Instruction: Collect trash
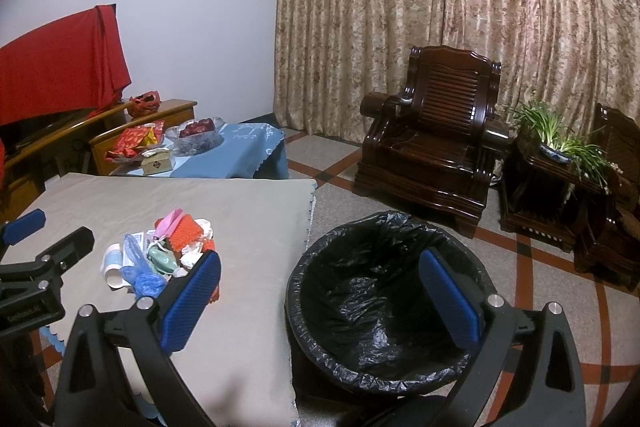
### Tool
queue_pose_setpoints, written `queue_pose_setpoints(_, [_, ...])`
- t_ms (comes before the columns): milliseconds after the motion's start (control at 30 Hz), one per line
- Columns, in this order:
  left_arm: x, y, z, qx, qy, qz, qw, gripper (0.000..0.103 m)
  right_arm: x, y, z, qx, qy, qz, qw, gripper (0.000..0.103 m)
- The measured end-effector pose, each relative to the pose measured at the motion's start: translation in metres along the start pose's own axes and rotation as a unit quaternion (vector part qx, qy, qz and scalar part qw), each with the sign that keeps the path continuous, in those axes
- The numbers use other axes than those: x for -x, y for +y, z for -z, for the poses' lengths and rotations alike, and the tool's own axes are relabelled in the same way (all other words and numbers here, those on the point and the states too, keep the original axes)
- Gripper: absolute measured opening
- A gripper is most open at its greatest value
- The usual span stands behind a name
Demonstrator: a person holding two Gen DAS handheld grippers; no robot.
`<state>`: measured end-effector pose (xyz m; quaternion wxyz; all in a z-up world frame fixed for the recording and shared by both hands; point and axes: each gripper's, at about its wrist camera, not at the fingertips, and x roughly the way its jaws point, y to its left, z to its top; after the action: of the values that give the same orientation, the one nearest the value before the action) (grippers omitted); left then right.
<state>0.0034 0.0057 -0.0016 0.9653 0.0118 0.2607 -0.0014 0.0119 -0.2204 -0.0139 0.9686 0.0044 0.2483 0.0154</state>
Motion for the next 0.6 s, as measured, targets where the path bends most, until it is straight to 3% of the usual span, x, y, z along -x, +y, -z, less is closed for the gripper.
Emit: queue_pose_setpoints(600, [-0.0002,0.0000,0.0003,0.000,0.000,0.000,1.0000,0.098,-0.0003,-0.0001,0.0002,0.000,0.000,-0.001,1.000,0.097])
